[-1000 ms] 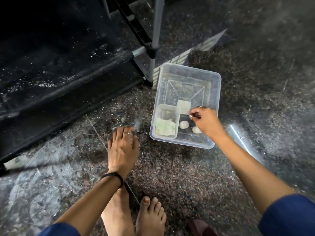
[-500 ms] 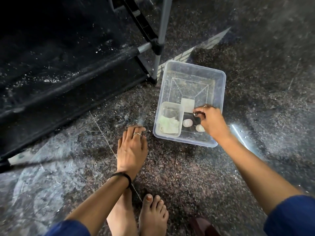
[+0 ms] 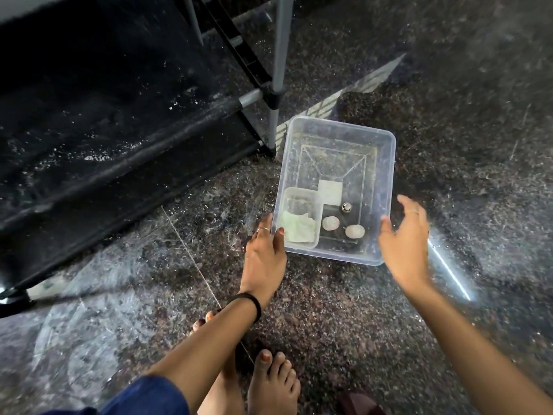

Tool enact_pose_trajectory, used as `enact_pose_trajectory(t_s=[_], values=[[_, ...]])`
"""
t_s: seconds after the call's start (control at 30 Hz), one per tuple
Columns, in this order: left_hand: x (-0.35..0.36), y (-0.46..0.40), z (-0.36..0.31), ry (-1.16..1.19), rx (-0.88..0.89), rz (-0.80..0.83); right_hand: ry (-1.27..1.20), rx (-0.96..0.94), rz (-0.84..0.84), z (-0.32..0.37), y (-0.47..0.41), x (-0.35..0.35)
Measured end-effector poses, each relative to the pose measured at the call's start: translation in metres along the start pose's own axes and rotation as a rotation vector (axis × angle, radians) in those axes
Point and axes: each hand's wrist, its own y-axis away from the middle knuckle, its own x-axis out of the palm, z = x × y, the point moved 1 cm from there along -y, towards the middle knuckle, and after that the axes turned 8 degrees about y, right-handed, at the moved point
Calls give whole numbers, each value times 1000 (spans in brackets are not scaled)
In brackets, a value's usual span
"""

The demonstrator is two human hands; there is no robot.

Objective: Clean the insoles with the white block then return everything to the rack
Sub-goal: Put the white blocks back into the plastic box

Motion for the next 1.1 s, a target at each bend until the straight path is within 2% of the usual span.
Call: enact_pose_trajectory(t_s=[0.13, 0.23, 0.4, 0.6, 0.8, 1.0, 1.1], values=[[1, -2, -4, 34, -67, 4, -62, 181, 234, -11, 21, 5], [0, -3, -8, 49, -66, 9, -158, 243, 298, -13, 27, 8], [-2, 0, -16, 115, -39, -15, -249, 300, 212, -18, 18, 14], [4, -4, -37, 131, 28, -31, -225, 224, 126, -15, -6, -4], [8, -36, -85, 207, 32, 23, -206, 154, 30, -5, -79, -33], [15, -73, -105, 248, -55, 112, -192, 95, -28, 19, -155, -42], [14, -84, -109, 419, -129, 167, -283, 90, 37, 34, -177, -38]])
